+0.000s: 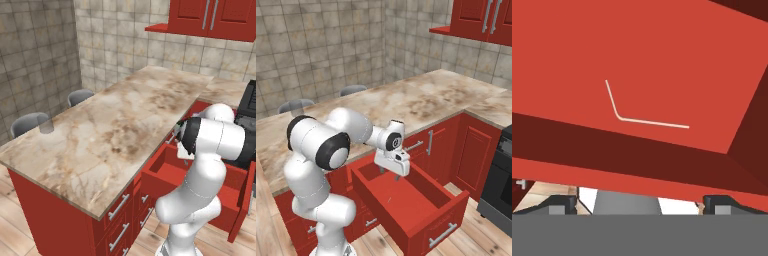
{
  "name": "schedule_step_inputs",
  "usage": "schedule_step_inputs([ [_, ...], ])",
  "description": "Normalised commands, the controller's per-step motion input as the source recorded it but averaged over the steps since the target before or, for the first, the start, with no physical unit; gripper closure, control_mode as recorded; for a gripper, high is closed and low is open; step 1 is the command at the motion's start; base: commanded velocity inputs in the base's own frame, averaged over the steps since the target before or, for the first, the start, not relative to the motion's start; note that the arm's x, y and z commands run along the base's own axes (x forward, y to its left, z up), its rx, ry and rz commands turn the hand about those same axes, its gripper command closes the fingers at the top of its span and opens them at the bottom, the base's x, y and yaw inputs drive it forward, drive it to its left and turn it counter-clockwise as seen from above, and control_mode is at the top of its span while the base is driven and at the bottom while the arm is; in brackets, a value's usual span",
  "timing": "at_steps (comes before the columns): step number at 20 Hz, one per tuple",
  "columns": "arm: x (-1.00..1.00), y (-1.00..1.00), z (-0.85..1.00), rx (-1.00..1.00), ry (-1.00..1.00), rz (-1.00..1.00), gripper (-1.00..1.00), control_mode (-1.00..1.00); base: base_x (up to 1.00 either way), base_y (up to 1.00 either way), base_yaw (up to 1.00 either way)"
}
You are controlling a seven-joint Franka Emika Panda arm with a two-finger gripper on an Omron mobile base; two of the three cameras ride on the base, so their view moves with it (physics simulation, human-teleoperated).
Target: Take a straw from the drawer in front and place it inside the glass cup on the dining counter.
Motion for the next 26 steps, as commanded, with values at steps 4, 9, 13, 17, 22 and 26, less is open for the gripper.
schedule_step_inputs([
  [4,0.0,0.0,-0.5,0.0,0.0,0.0,-1.0,-1.0,0.0,0.0,0.0],
  [9,0.0,0.0,-0.36,0.0,0.0,0.0,-1.0,-1.0,0.0,0.0,0.0],
  [13,0.01,0.0,-0.21,0.0,0.0,0.0,-1.0,-1.0,0.0,0.0,0.0],
  [17,0.01,-0.01,-0.18,0.01,0.0,0.0,-1.0,-1.0,0.0,0.0,0.0],
  [22,0.0,-0.01,-0.15,0.01,0.0,0.0,-1.0,-1.0,0.0,0.0,0.0],
  [26,0.0,0.0,-0.31,0.01,0.0,0.0,-1.0,-1.0,0.0,0.0,0.0],
])
